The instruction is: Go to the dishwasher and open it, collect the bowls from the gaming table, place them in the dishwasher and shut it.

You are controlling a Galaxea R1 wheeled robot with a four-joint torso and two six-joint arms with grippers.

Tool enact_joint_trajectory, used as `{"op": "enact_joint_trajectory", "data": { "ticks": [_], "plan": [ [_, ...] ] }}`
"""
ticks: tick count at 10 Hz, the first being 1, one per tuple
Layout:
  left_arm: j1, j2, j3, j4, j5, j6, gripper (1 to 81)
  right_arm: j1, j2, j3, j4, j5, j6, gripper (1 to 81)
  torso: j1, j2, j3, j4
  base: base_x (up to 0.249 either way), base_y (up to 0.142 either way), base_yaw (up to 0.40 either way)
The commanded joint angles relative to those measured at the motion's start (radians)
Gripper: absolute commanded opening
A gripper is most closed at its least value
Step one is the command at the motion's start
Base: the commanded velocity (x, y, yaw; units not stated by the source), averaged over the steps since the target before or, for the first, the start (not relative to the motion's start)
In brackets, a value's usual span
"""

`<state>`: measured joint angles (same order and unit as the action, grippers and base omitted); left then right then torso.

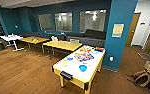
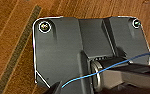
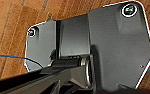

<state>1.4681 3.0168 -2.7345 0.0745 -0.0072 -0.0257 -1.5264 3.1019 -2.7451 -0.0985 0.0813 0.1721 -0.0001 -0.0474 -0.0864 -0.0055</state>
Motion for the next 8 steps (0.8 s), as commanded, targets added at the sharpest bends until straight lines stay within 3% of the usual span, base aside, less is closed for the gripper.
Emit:
{"op": "enact_joint_trajectory", "data": {
  "ticks": [1,8],
  "plan": [
    [-0.053,-0.005,-0.001,0.004,0.052,0.004,81.1,0.051,0.008,0.007,-0.006,-0.048,-0.003,81.1,0.0,0.0,0.0,0.0,0.248,0.099,0.0],
    [-0.054,-0.004,-0.001,0.004,0.053,0.003,81.1,0.053,0.008,0.007,-0.006,-0.048,-0.005,81.1,0.001,0.0,0.0,0.0,0.209,0.159,0.0]
  ]
}}
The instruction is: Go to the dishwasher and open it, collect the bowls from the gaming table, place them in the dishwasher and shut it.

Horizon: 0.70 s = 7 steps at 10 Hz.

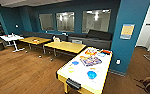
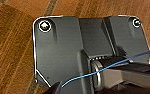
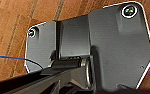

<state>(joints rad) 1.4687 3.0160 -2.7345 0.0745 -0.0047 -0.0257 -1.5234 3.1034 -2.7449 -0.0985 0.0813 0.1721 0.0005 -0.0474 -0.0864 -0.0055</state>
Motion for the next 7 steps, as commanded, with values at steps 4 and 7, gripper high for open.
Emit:
{"op": "enact_joint_trajectory", "data": {
  "ticks": [4,7],
  "plan": [
    [-0.055,-0.003,-0.001,0.004,0.051,0.004,81.1,0.048,0.007,0.005,-0.006,-0.048,-0.005,81.1,0.0,0.0,0.0,0.0,0.195,0.171,0.0],
    [-0.055,-0.003,-0.001,0.004,0.051,0.004,81.1,0.048,0.007,0.005,-0.006,-0.048,-0.005,81.1,0.0,0.0,0.0,0.0,0.195,0.17,0.0]
  ]
}}
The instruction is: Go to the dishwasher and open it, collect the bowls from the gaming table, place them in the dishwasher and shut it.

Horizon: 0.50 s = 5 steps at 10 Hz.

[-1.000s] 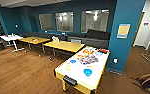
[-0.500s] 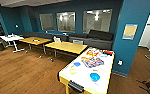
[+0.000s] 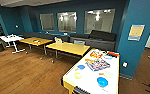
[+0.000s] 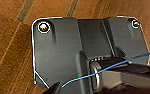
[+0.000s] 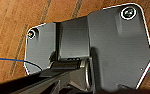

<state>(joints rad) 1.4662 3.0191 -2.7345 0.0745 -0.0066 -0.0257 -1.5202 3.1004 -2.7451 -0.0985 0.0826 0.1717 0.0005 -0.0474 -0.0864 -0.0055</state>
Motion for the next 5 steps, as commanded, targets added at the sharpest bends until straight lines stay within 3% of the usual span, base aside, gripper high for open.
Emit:
{"op": "enact_joint_trajectory", "data": {
  "ticks": [1,5],
  "plan": [
    [-0.051,-0.006,-0.001,0.004,0.053,0.004,81.1,0.044,0.01,0.004,-0.006,-0.049,-0.003,81.1,0.0,0.0,0.0,0.0,0.195,0.158,0.0],
    [-0.051,-0.006,-0.001,0.004,0.053,0.004,81.1,0.042,0.008,0.004,-0.006,-0.049,-0.003,81.1,0.0,0.0,0.0,0.0,0.194,0.142,0.0]
  ]
}}
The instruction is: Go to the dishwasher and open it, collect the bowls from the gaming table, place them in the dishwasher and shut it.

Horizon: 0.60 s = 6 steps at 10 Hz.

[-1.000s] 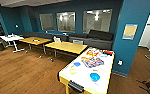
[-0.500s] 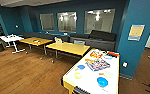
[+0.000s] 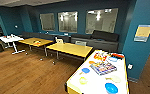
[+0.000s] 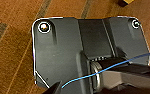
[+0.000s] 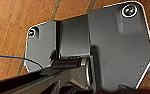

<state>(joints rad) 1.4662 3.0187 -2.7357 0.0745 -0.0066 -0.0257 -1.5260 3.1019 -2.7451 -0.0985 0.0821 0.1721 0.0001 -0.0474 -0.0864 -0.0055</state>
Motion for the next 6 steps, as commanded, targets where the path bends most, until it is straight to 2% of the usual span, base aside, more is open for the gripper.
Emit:
{"op": "enact_joint_trajectory", "data": {
  "ticks": [1,6],
  "plan": [
    [-0.051,-0.006,0.001,0.004,0.051,0.004,81.1,0.048,0.008,0.006,-0.006,-0.048,-0.003,81.1,0.0,0.0,0.0,0.0,0.194,0.139,0.0],
    [-0.051,-0.004,0.001,0.004,0.053,0.004,81.1,0.048,0.008,0.007,-0.006,-0.048,-0.003,81.1,0.0,0.0,0.0,0.0,0.192,0.137,0.0]
  ]
}}
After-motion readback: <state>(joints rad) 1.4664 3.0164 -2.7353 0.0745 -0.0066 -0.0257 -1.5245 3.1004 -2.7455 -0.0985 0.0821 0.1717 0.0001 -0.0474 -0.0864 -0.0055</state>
